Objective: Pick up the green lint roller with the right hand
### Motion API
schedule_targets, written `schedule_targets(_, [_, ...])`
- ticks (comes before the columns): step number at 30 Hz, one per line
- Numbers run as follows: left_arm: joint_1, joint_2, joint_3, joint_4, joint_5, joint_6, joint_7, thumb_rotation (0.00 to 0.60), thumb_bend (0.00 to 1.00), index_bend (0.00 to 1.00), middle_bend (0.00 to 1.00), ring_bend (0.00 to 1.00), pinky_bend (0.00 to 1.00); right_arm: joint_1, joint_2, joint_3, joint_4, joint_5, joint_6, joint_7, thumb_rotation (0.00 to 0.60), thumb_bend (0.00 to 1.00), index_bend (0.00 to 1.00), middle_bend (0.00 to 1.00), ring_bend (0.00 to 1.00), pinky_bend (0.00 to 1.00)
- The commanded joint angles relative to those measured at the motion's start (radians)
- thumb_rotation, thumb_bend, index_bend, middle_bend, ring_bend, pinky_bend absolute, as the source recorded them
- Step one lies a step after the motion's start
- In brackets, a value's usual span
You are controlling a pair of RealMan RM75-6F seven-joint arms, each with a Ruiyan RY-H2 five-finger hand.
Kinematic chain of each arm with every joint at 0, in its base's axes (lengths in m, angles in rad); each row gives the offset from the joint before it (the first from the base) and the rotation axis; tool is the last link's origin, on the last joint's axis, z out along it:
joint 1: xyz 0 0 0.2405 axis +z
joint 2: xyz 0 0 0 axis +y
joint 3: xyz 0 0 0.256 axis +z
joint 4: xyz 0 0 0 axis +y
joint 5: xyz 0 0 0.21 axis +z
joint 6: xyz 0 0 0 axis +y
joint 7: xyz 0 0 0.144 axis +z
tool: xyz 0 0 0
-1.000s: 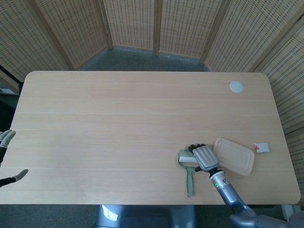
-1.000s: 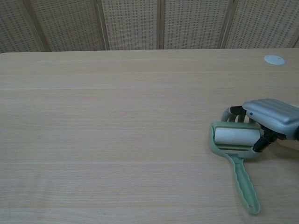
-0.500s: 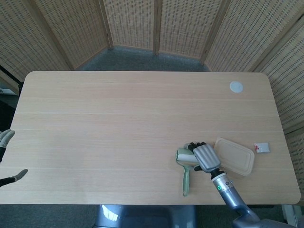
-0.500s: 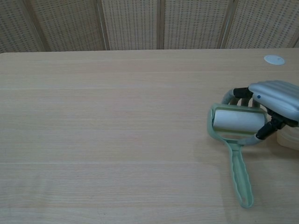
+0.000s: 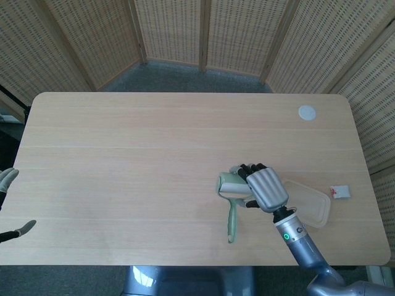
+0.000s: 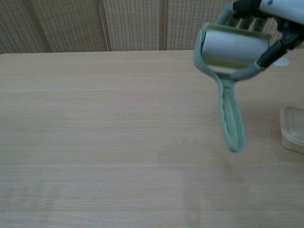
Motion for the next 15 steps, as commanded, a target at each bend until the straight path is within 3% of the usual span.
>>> schedule_targets(1, [0.001, 0.002, 0.002, -0.001, 0.004, 0.001, -0.003, 0.6, 0.0, 0.0, 0.0, 0.0, 0.0, 0.059, 0.051, 0.076, -0.059, 0.075, -0.044, -0.039, 0.6, 0.0, 0.45, 0.61, 0.44, 0.51])
schedule_targets(8, [0.003, 0.001, 0.002, -0.004, 0.003, 0.003, 0.001, 0.6, 0.0, 0.0, 0.0, 0.0, 0.0, 0.157, 0.069, 0.185, -0.089, 0.22, -0.073, -0.103, 0.6, 0.0, 0.45, 0.61, 0.44, 0.51])
schedule_targets(15, [-0.001, -0.007, 0.008, 0.0, 0.006, -0.01, 0.012, 0.6, 0.0, 0.0, 0.0, 0.0, 0.0, 0.201, 0.082, 0.2, -0.152, 0.319, -0.049, -0.185, 0.6, 0.0, 0.46, 0.61, 0.44, 0.51])
